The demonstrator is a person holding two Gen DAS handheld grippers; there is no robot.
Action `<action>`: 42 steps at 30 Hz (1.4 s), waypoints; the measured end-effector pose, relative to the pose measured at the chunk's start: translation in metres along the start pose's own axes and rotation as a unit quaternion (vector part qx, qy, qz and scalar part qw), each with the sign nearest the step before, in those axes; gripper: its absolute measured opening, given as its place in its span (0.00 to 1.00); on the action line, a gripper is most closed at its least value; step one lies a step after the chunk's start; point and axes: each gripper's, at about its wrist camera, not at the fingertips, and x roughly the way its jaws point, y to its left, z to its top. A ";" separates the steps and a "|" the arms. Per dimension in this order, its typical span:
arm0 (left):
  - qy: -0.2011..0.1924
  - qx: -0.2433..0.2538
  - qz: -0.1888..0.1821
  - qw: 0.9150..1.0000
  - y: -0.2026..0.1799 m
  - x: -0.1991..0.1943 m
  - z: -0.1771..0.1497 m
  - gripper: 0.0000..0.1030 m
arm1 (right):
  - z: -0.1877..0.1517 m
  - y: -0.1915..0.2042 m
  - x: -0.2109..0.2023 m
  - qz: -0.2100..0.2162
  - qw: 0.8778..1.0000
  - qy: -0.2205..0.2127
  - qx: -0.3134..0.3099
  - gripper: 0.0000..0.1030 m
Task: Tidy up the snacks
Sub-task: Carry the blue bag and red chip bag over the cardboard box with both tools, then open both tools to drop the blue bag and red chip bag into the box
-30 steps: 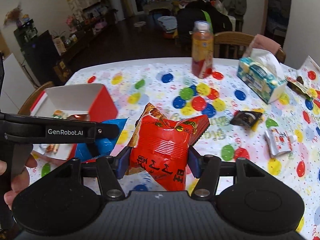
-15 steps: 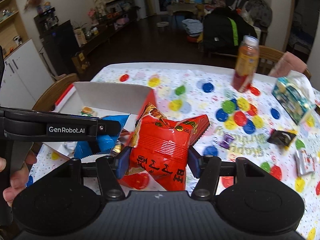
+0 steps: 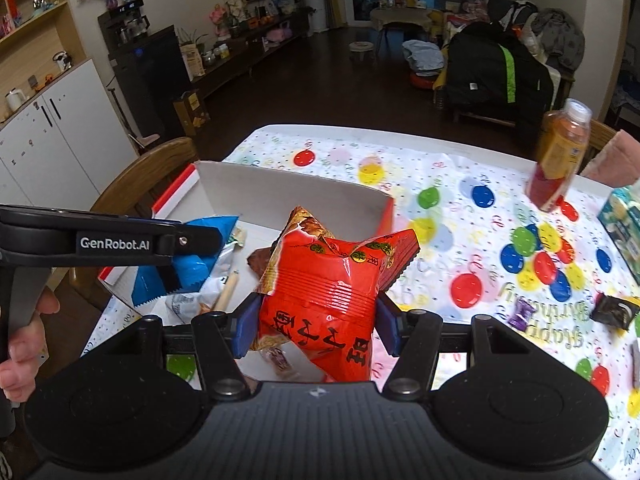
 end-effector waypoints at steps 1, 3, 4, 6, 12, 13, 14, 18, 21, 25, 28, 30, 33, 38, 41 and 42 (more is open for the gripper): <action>0.000 -0.001 0.004 1.000 0.005 0.001 0.001 0.35 | 0.002 0.003 0.003 0.001 1.000 0.002 -0.001 0.57; 0.000 -0.003 0.013 1.000 0.015 0.002 0.002 0.35 | 0.004 0.008 0.010 0.001 1.000 0.005 -0.003 0.57; 0.000 -0.004 0.018 1.000 0.019 0.003 0.003 0.35 | 0.005 0.010 0.014 0.001 1.000 0.006 -0.004 0.57; 0.000 -0.003 0.029 1.000 0.027 0.006 0.004 0.35 | 0.006 0.014 0.021 0.000 1.000 0.010 -0.007 0.57; 0.005 0.000 0.064 0.998 0.051 0.021 0.008 0.35 | 0.009 0.021 0.047 0.000 0.999 0.030 -0.011 0.57; 0.007 -0.001 0.070 0.998 0.056 0.024 0.008 0.35 | 0.009 0.022 0.051 0.000 0.999 0.033 -0.012 0.57; 0.009 0.000 0.075 0.997 0.059 0.027 0.008 0.35 | 0.008 0.024 0.055 -0.001 0.999 0.034 -0.013 0.57; 0.018 0.000 0.092 0.996 0.071 0.040 0.007 0.35 | 0.005 0.028 0.070 0.003 0.999 0.049 -0.011 0.57; 0.028 -0.001 0.097 0.995 0.079 0.050 0.005 0.35 | 0.002 0.029 0.078 0.005 0.998 0.059 -0.014 0.57; 0.039 0.006 0.097 0.994 0.077 0.062 0.000 0.35 | -0.002 0.029 0.085 0.006 0.998 0.069 -0.014 0.57; 0.044 0.013 0.095 0.994 0.074 0.067 -0.004 0.35 | -0.005 0.029 0.089 0.006 0.997 0.074 -0.015 0.58; 0.047 0.018 0.096 0.994 0.071 0.071 -0.006 0.35 | -0.007 0.030 0.091 0.005 0.997 0.077 -0.016 0.58; 0.052 0.021 0.095 0.994 0.069 0.075 -0.009 0.35 | -0.008 0.031 0.093 0.007 0.997 0.078 -0.018 0.59; 0.058 0.024 0.095 0.994 0.067 0.079 -0.012 0.35 | -0.010 0.033 0.093 0.013 0.997 0.080 -0.020 0.59; 0.058 0.026 0.097 0.993 0.065 0.080 -0.012 0.35 | -0.010 0.034 0.090 0.017 0.997 0.074 -0.023 0.60; 0.058 0.025 0.098 0.993 0.065 0.081 -0.012 0.35 | -0.010 0.035 0.089 0.017 0.997 0.073 -0.025 0.61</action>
